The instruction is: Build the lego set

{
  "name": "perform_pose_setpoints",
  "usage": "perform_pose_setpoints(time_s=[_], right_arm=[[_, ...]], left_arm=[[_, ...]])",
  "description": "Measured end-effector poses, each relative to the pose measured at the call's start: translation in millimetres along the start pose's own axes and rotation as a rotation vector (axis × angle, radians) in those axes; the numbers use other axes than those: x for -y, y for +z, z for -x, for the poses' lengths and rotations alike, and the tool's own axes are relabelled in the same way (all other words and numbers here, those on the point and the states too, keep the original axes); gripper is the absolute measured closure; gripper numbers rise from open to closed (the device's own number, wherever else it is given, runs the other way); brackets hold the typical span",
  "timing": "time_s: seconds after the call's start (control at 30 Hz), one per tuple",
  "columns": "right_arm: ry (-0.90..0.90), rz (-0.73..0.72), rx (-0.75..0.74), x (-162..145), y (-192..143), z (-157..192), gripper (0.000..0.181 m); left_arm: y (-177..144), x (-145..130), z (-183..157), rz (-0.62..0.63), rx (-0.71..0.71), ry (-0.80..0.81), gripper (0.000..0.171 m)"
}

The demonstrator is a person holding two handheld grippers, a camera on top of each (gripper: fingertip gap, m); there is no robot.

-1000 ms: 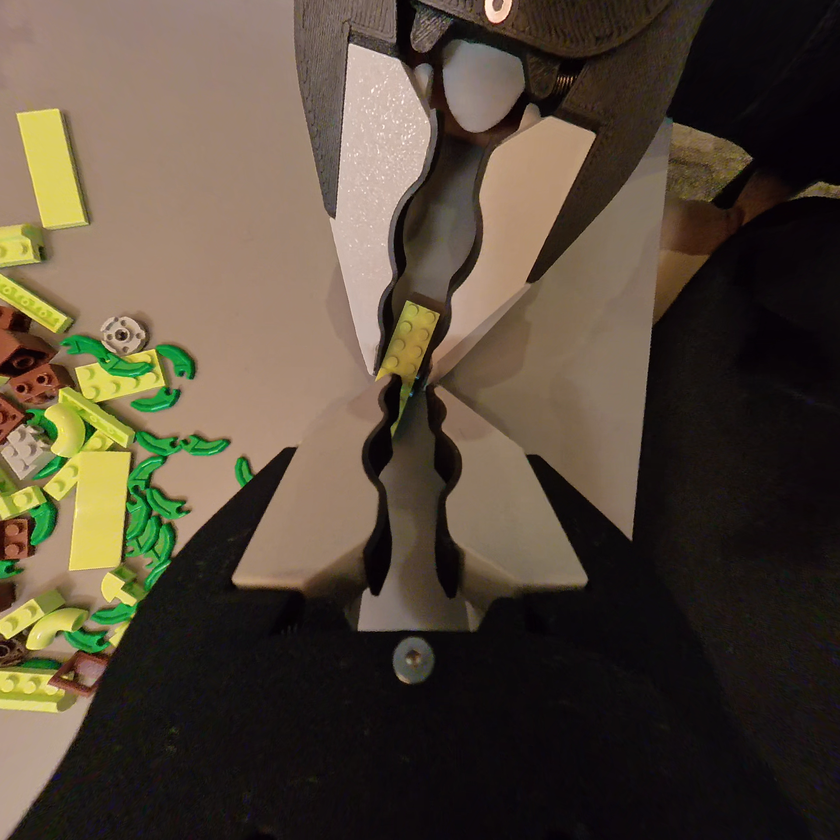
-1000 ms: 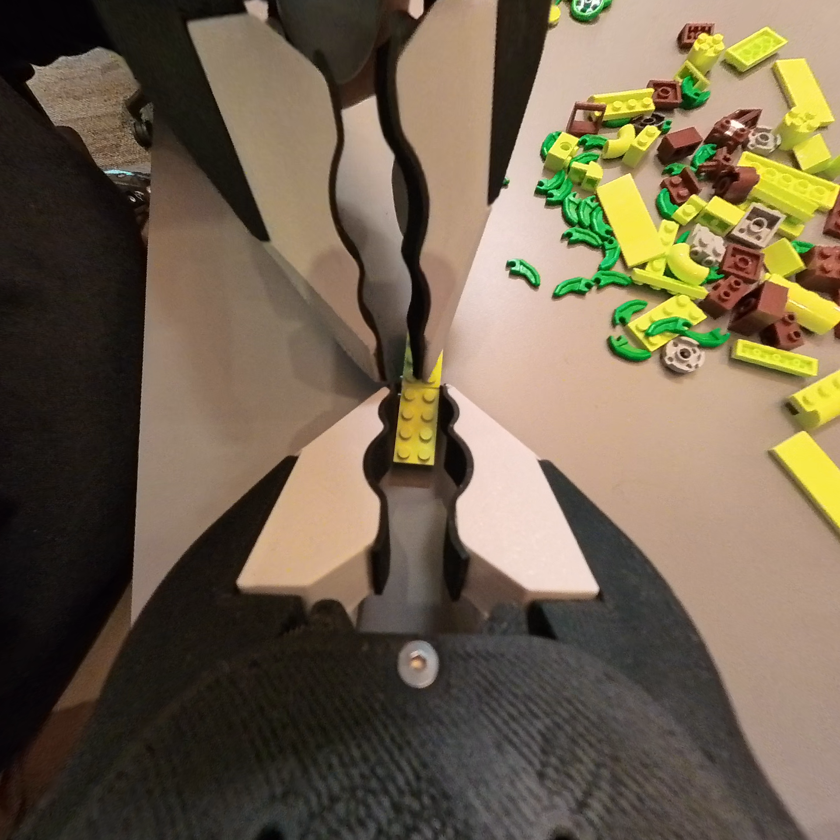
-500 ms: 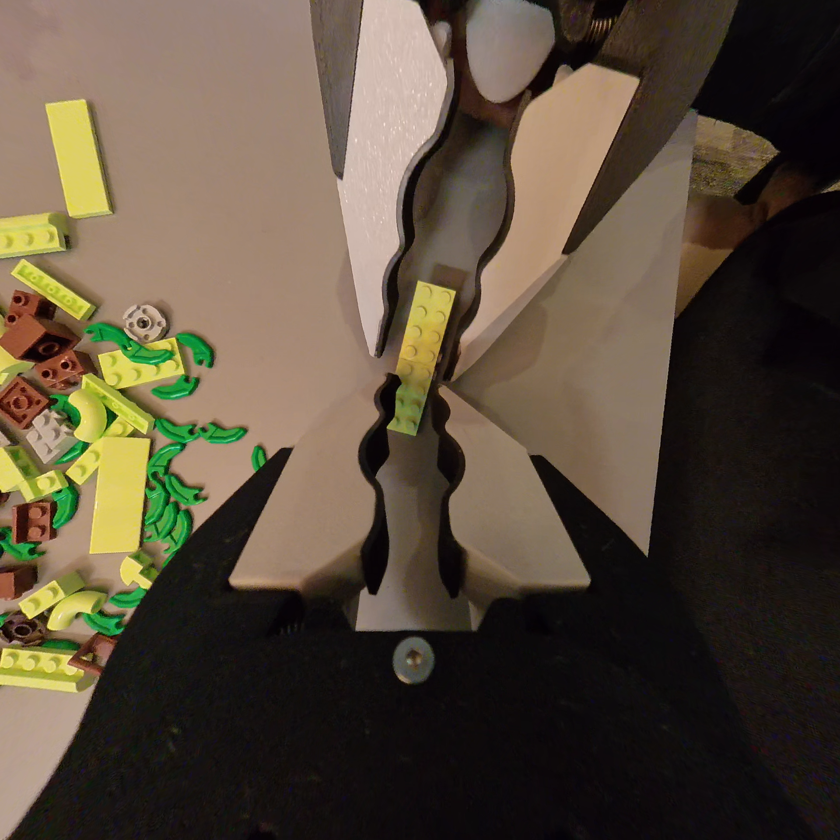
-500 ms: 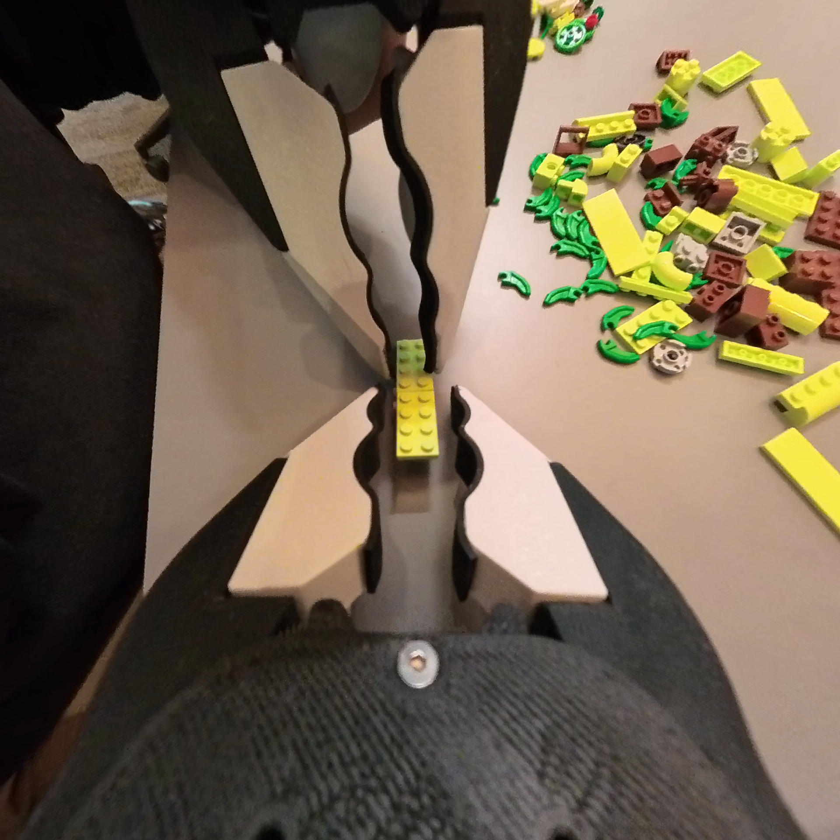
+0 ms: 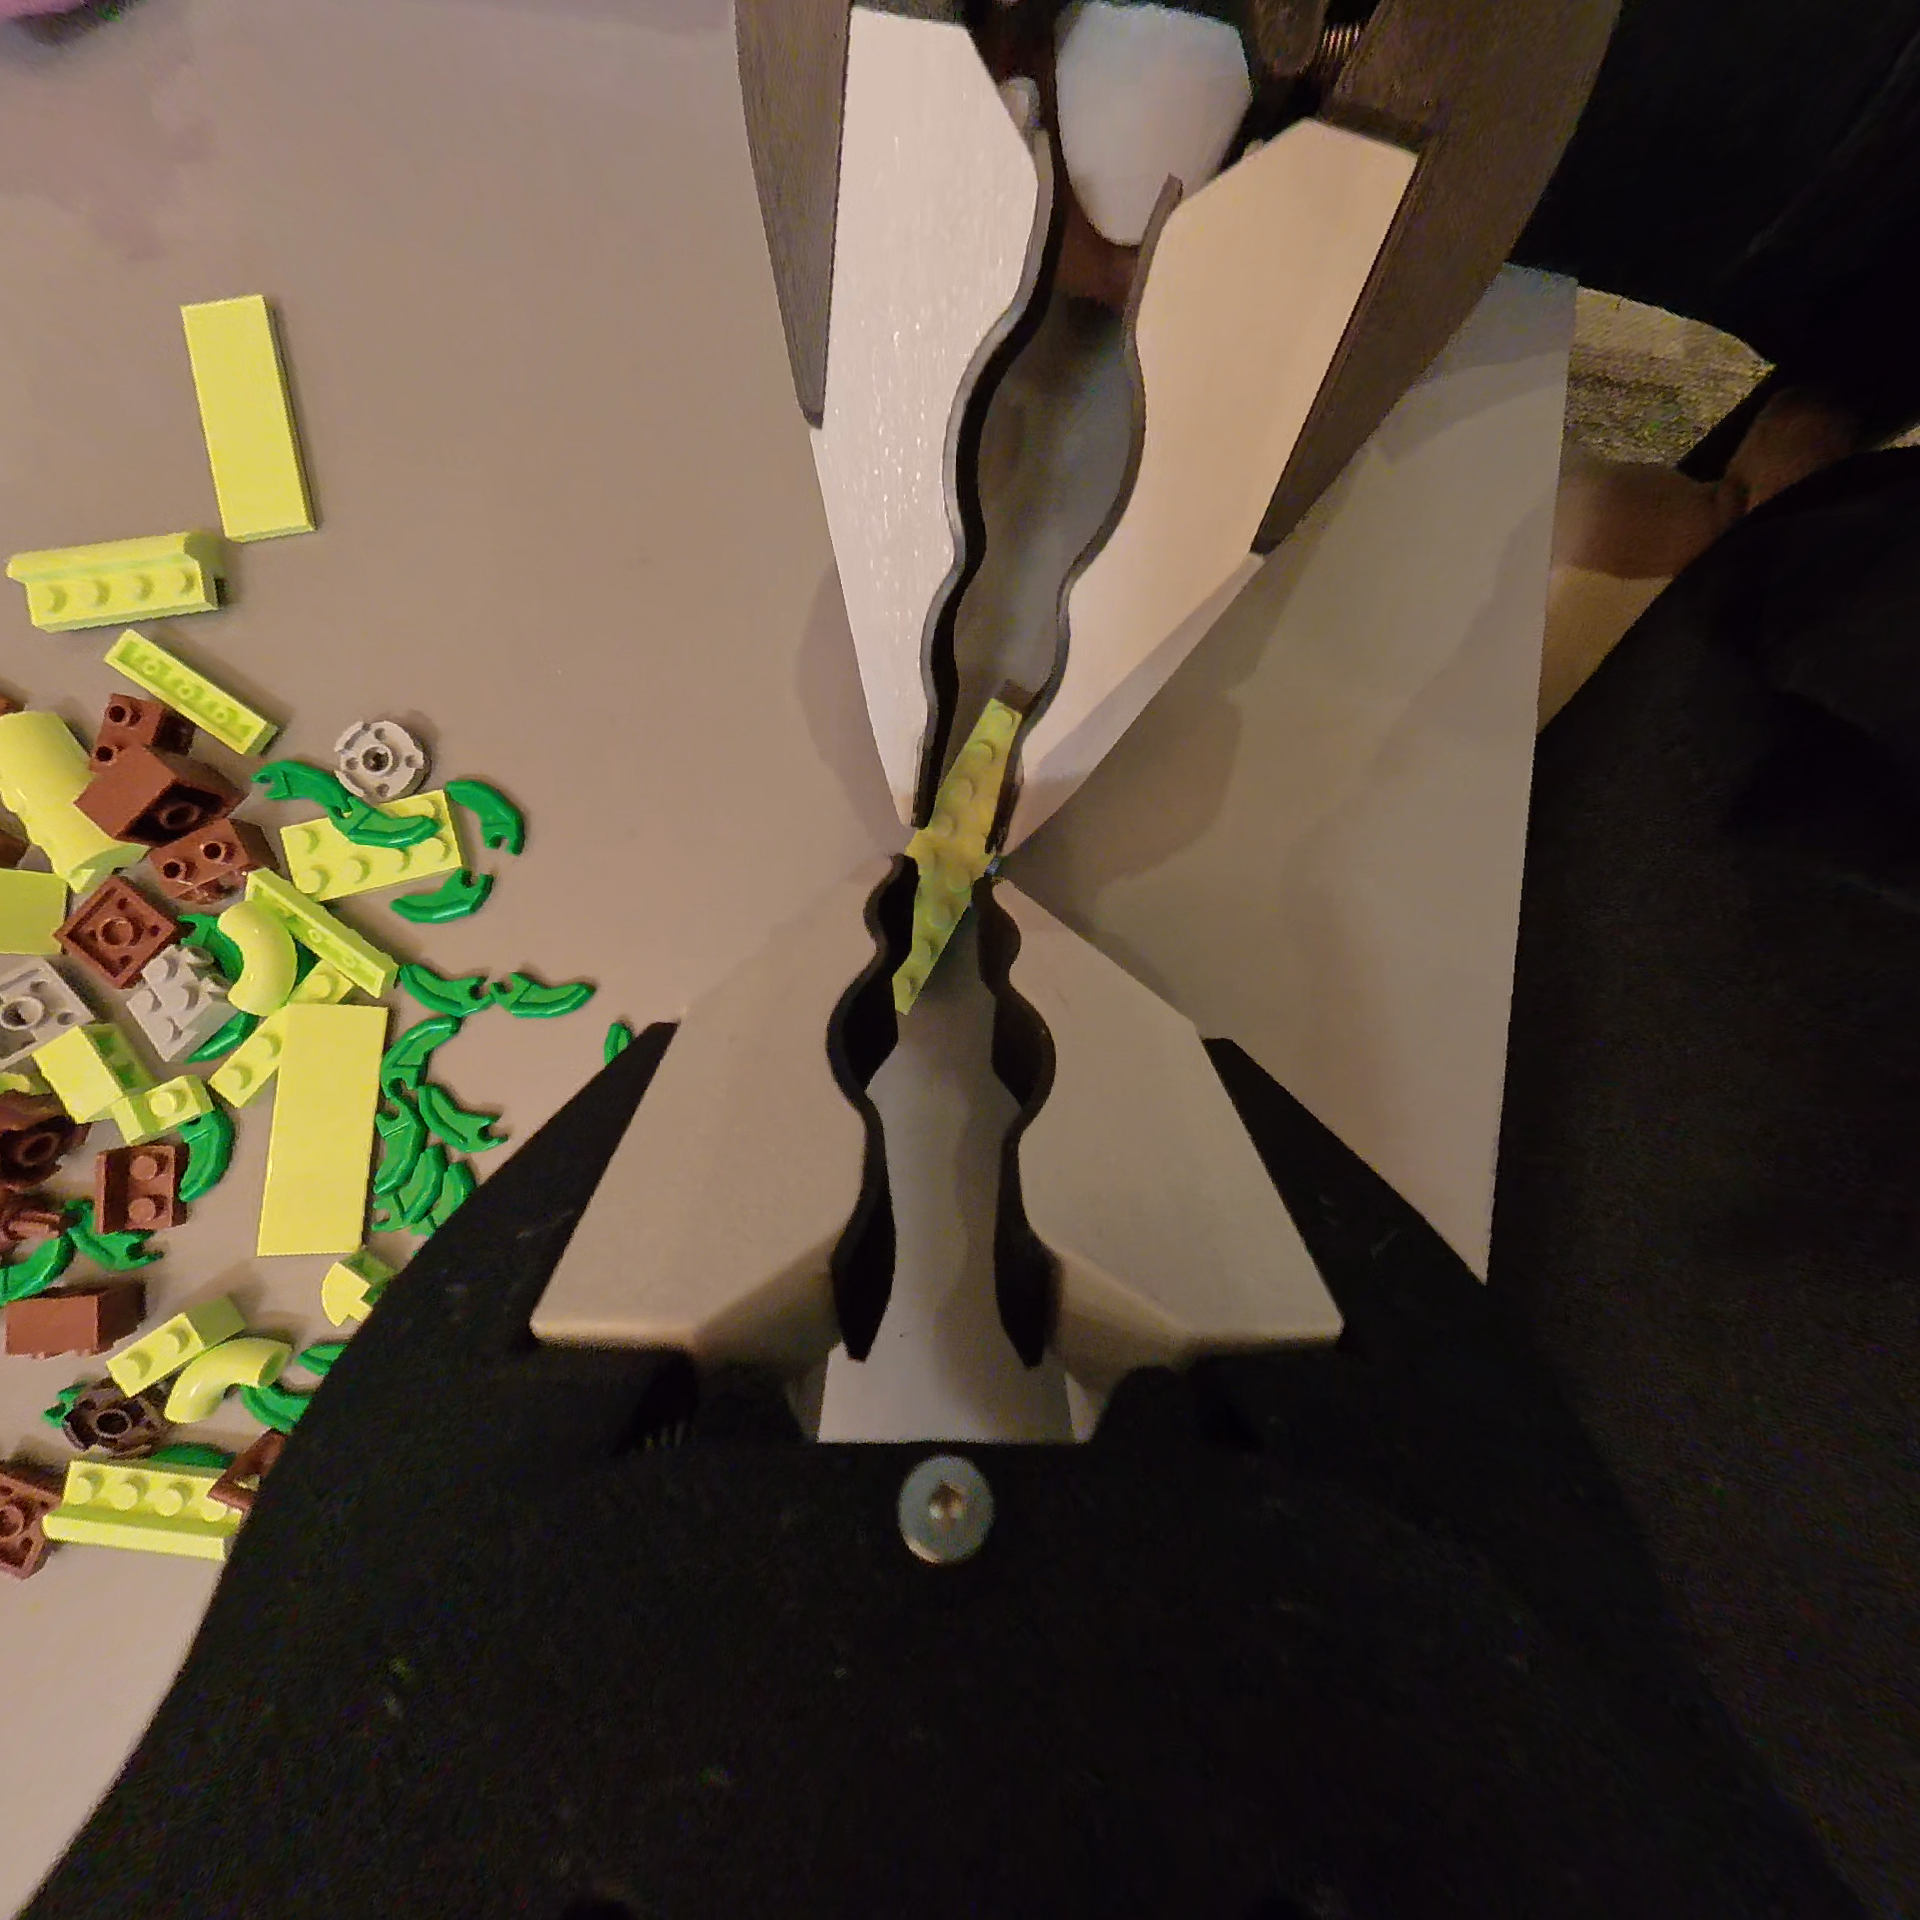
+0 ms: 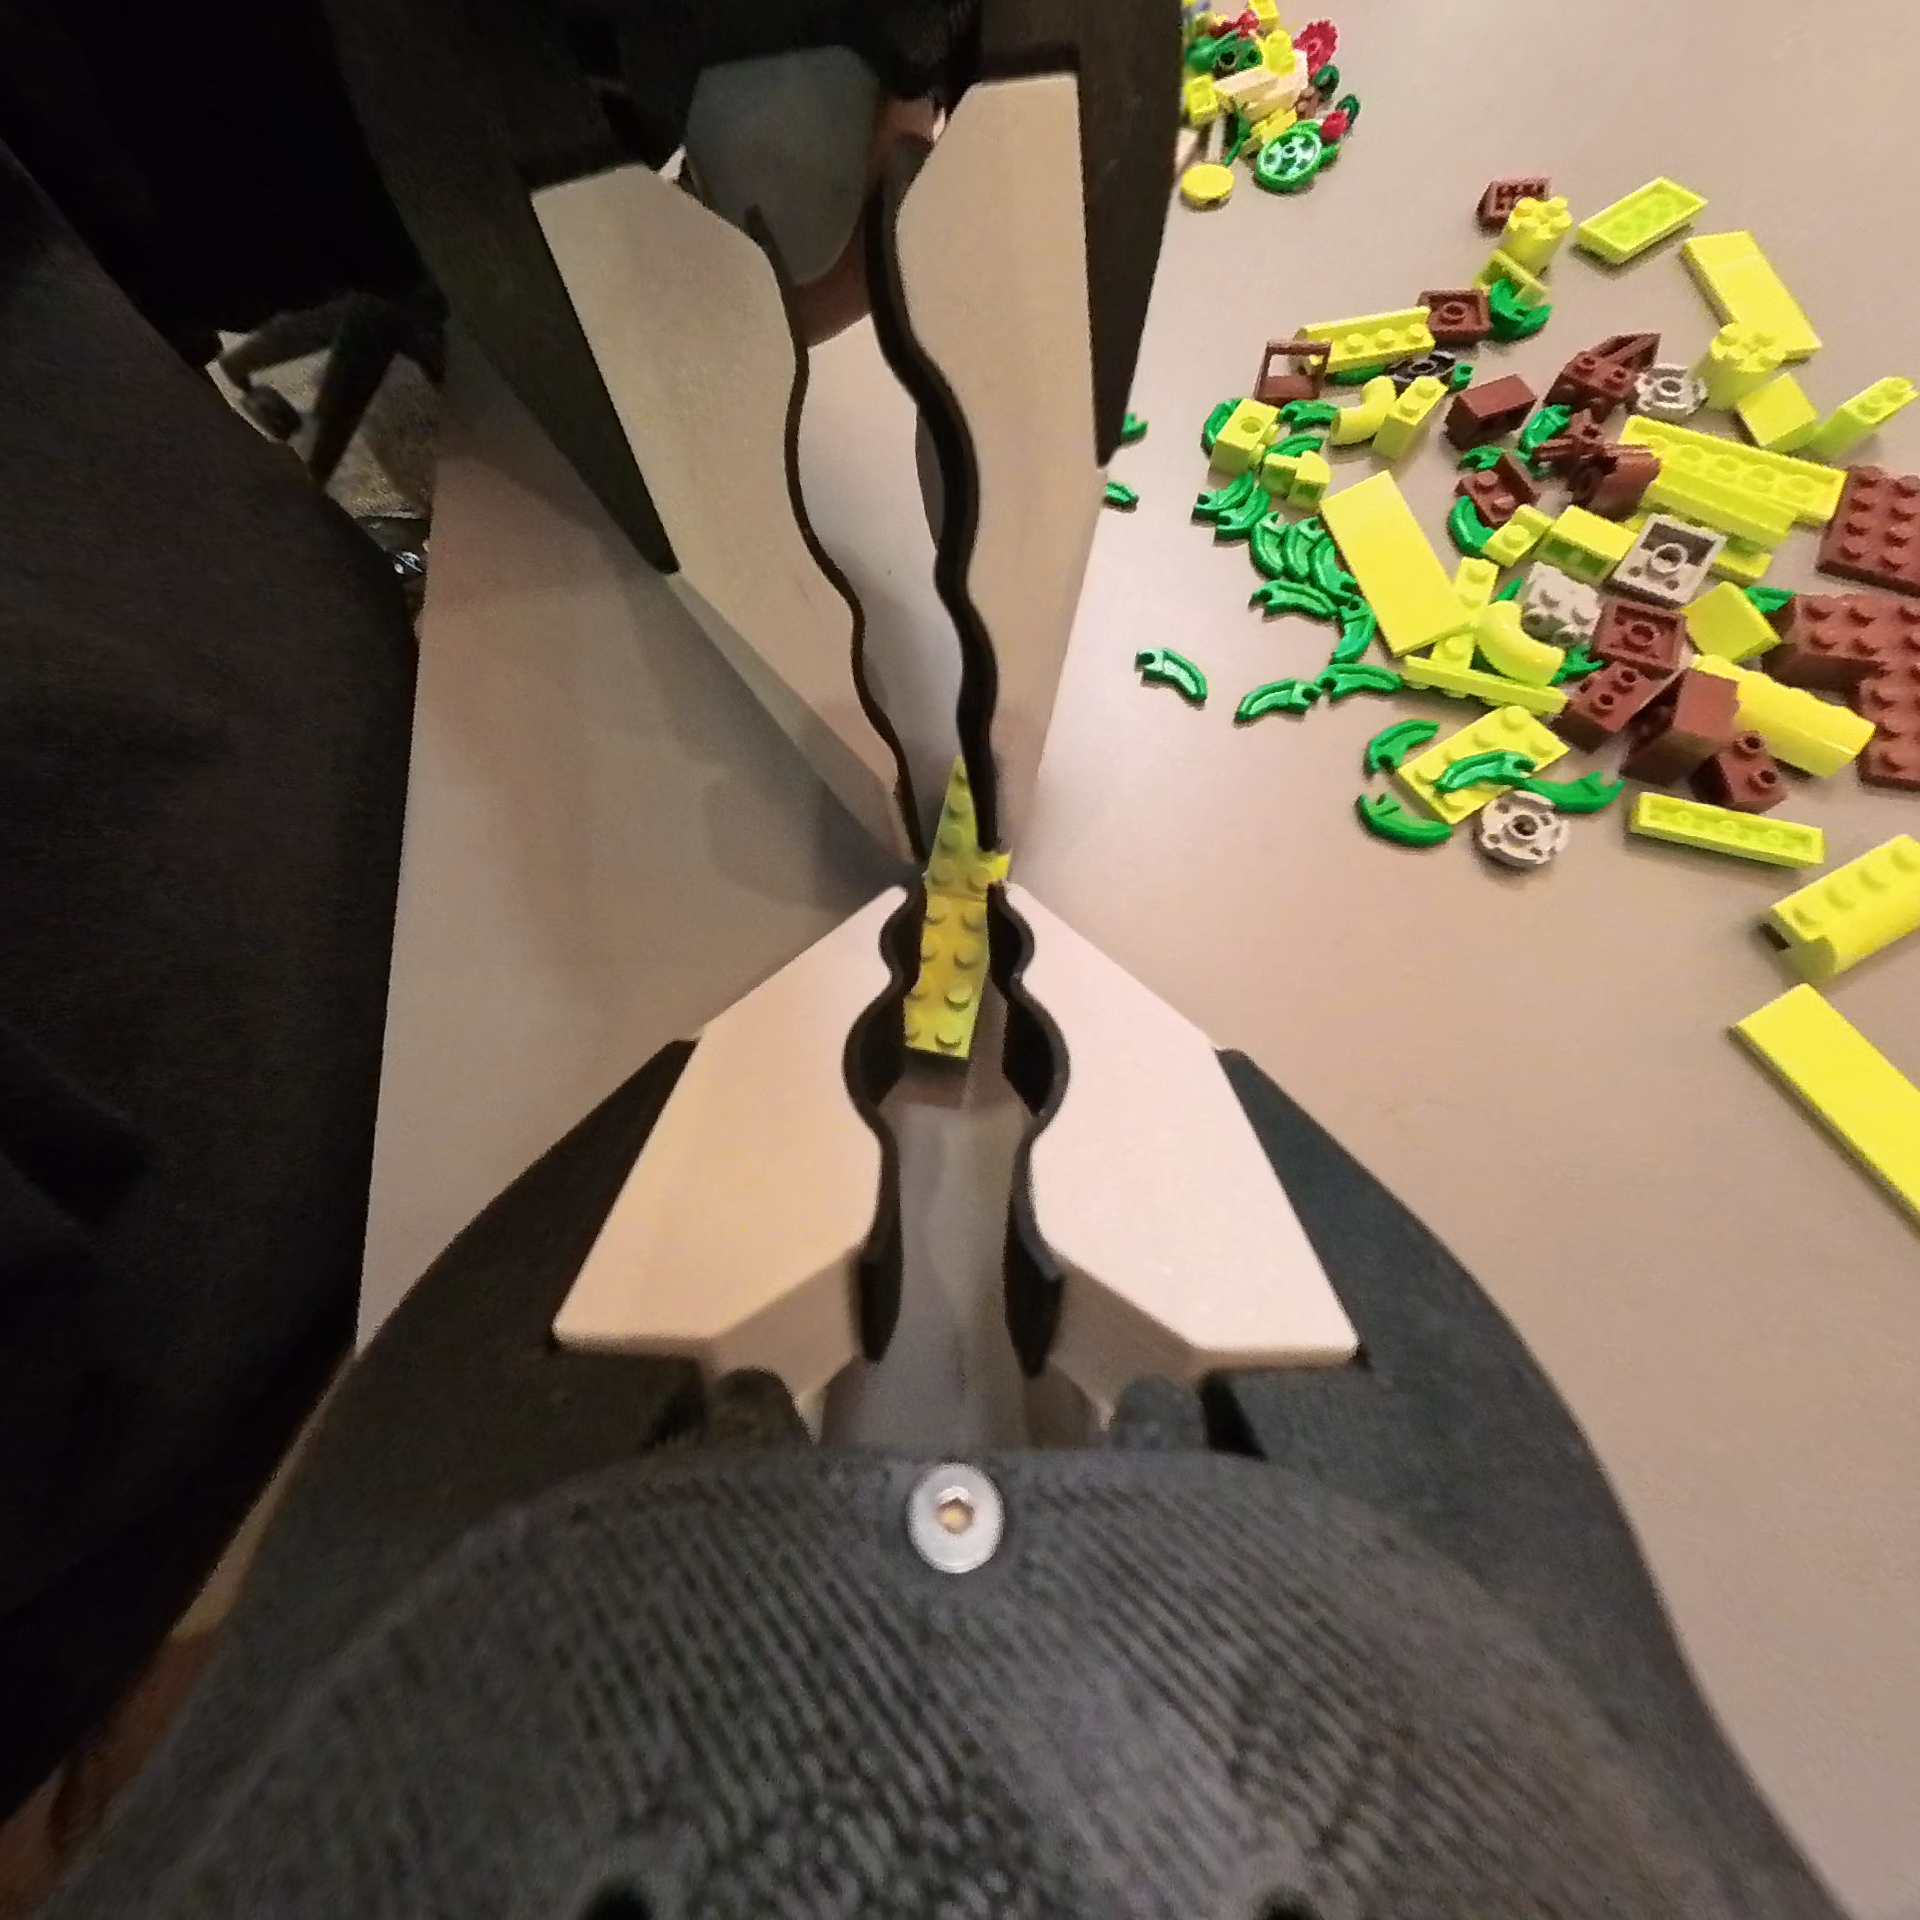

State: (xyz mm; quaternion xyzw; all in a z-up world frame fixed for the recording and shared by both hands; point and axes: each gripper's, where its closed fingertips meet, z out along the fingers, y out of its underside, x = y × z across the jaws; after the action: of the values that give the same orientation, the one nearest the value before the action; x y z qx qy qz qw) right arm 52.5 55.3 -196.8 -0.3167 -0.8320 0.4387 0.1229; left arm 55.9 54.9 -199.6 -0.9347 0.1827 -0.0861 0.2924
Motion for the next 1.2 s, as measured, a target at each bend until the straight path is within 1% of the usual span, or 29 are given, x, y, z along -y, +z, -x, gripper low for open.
perform_pose_setpoints(time_s=[0.27,0.4,0.63,1.2], right_arm=[[-0.009,0.035,-0.004,-4.3,3.7,0.4,0.166],[-0.010,0.024,-0.007,-2.9,2.7,0.1,0.164],[-0.025,0.002,-0.006,2.8,4.4,2.9,0.165],[-0.038,0.023,-0.034,0.8,6.9,0.8,0.169]], left_arm=[[4.2,-3.8,-0.7,0.021,-0.003,-0.002,0.163],[4.5,-3.7,-0.9,0.021,-0.004,-0.004,0.163],[4.9,-3.3,-0.9,0.021,-0.003,-0.008,0.164],[4.4,-4.5,1.3,0.025,0.022,-0.001,0.164]])
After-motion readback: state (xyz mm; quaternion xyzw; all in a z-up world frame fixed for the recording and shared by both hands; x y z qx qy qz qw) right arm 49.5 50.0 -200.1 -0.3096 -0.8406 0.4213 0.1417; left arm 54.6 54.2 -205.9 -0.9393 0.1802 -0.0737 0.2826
